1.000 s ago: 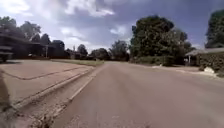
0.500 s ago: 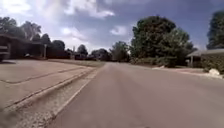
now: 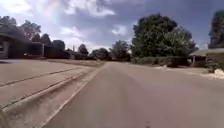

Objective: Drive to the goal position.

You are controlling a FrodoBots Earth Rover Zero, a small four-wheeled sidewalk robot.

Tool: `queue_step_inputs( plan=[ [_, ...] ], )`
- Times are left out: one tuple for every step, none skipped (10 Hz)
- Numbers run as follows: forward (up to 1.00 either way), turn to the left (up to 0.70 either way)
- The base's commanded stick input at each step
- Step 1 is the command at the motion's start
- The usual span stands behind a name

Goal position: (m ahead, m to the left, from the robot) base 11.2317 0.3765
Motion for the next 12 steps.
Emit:
queue_step_inputs(
  plan=[
    [1.0,0.0],
    [1.0,0.04],
    [1.0,0.13],
    [1.0,0.37],
    [1.0,0.39],
    [1.0,0.21],
    [1.0,0.08],
    [1.0,0.0],
    [1.0,0.0],
    [1.0,0.0],
    [1.0,0.0],
    [1.0,0.0]
  ],
)
